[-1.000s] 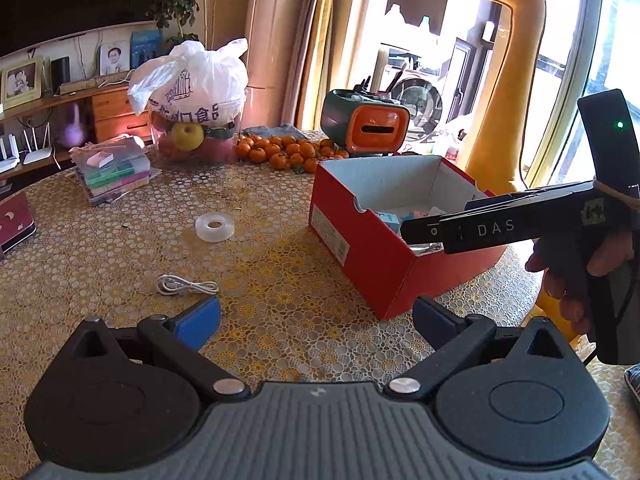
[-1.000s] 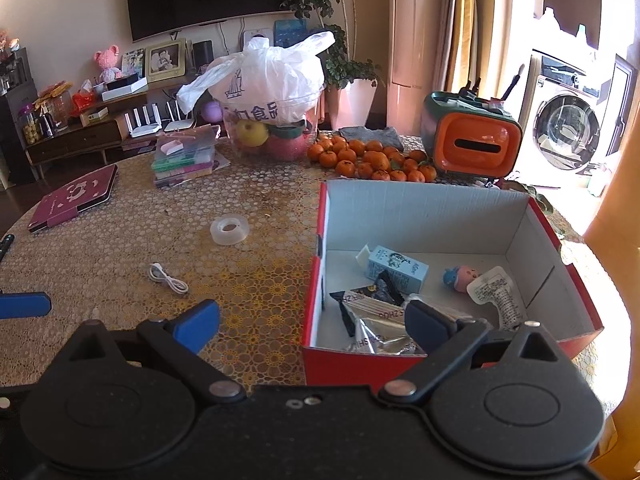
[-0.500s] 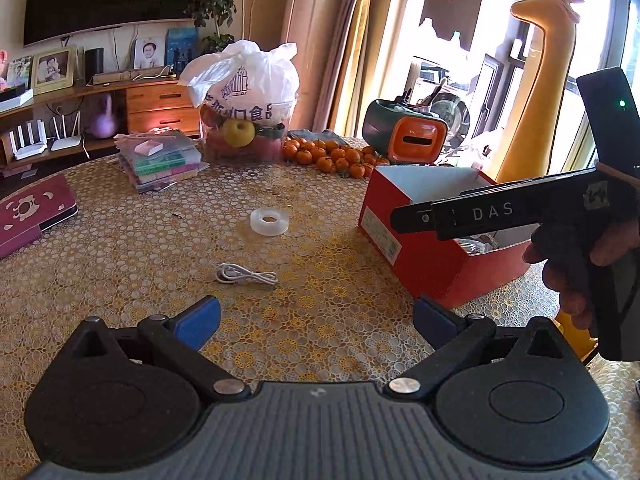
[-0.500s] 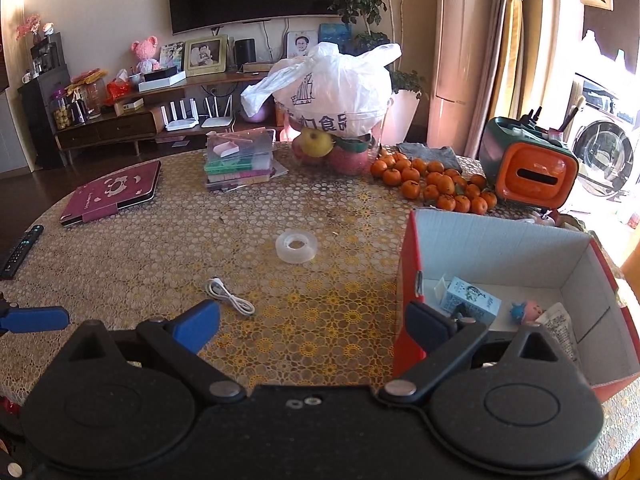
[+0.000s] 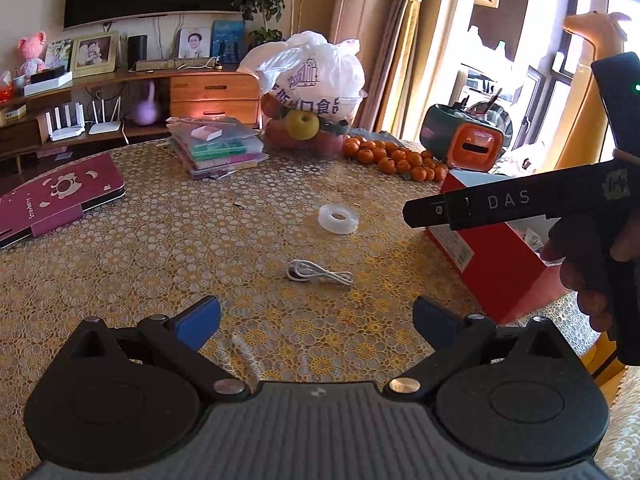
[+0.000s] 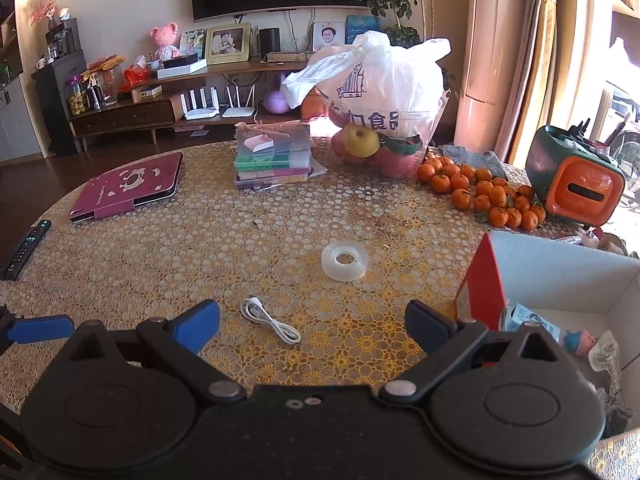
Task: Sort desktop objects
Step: 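Move both tools over the clear tape roll and the white cable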
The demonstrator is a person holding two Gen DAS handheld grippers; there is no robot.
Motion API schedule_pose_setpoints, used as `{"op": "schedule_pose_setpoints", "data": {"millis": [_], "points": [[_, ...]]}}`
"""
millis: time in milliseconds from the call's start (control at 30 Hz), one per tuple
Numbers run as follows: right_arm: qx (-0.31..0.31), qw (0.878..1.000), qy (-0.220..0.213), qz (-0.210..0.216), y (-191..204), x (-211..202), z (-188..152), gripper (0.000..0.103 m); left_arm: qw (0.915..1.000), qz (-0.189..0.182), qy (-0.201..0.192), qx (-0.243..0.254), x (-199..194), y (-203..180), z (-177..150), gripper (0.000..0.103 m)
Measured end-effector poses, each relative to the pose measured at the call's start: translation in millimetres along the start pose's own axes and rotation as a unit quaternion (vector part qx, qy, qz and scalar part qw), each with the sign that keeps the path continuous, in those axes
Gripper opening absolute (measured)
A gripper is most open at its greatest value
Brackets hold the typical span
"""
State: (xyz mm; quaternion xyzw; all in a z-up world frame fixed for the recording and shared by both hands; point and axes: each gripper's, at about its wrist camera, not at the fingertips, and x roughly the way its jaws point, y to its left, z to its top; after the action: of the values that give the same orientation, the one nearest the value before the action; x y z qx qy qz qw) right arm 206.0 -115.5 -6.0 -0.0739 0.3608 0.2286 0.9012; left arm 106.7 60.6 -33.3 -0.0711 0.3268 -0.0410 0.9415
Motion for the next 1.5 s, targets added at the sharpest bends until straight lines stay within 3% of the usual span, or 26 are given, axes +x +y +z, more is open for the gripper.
{"op": "schedule_pose_setpoints", "data": {"millis": [467, 733, 1267, 1500], "points": [[-0.012, 1.0, 0.017, 0.005, 21, 56, 16, 0.1, 0.9996, 0.008, 0.016, -0.02, 39, 27, -1, 0.103], [-0.008, 1.0, 0.029, 0.003, 17, 83, 18, 0.1, 0.9993, -0.007, 0.028, -0.022, 63, 31, -5, 0.103], [0.014, 0.998, 0.052, -0.022, -17, 153, 25, 0.1, 0.9984, -0.033, 0.044, 0.01, 130, 9, 2, 0.103], [0.021, 0.998, 0.061, -0.02, -27, 175, 24, 0.099, 0.9985, -0.037, 0.034, 0.021, 153, 1, 5, 0.103]]}}
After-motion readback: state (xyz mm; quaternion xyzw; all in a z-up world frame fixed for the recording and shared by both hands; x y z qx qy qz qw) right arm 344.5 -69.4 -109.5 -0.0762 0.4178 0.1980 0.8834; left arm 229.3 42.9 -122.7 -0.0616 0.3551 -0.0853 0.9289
